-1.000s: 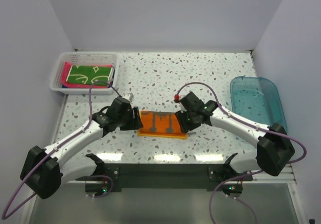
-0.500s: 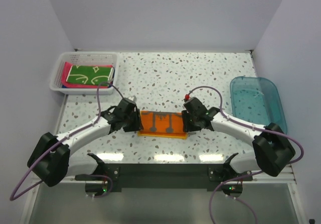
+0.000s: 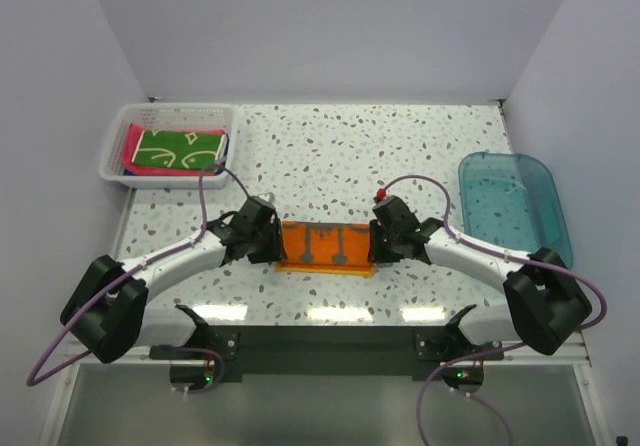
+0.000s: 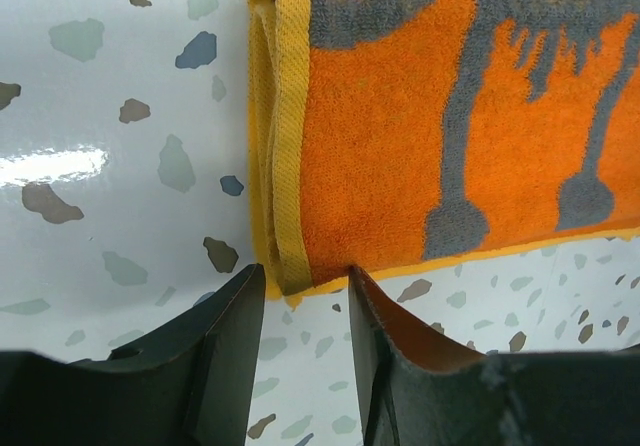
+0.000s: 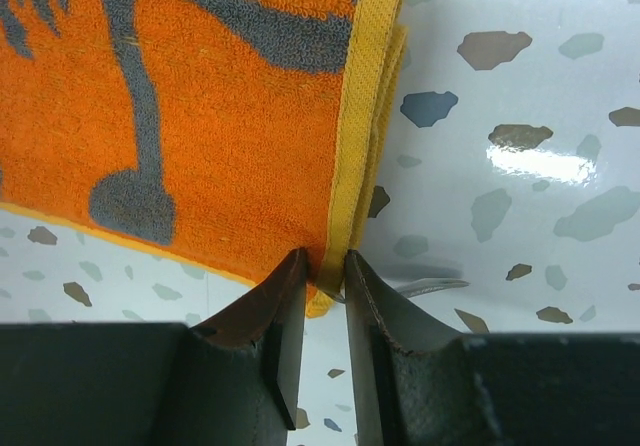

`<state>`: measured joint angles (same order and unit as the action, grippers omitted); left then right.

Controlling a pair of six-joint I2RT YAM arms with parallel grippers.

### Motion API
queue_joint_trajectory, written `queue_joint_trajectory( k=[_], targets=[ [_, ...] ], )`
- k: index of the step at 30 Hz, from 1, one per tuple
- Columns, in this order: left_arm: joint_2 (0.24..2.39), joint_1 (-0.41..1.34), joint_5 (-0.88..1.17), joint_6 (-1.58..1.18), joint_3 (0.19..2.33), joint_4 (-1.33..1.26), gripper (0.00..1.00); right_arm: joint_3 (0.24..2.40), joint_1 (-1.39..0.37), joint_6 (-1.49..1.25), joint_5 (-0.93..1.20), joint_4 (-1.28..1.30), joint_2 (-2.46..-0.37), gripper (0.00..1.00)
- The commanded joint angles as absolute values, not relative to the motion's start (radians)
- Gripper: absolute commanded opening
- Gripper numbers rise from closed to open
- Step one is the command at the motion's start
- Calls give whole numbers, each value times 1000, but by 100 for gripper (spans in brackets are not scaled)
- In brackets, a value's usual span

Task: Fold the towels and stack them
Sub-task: Fold the towel

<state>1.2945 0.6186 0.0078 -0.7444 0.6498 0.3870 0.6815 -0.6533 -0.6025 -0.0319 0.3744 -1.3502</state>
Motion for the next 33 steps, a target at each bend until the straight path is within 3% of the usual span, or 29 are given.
queue_joint_trajectory(
  k=[1, 10, 18, 24, 27, 28, 33],
  targets=[
    [1293, 624, -28, -776, 644, 339, 45, 686, -647, -607, -21, 341, -1322, 25],
    [1255, 626, -58, -897, 627, 307, 48, 680, -646, -606, -14, 337, -1321, 20],
    [1292, 626, -55, -913, 611, 296, 41, 678, -646, -600, -23, 344, -1318, 16],
    [1313, 627, -54, -911, 604, 291, 27, 681, -646, -592, -32, 351, -1312, 11],
    [1310, 627, -57, -905, 615, 299, 15, 690, -646, -586, -44, 368, -1304, 6],
    [1302, 629, -64, -894, 644, 317, 3, 719, -647, -574, -63, 402, -1292, 0],
    [1290, 630, -92, -876, 689, 371, 0, 764, -644, -546, -83, 463, -1269, 0]
  ],
)
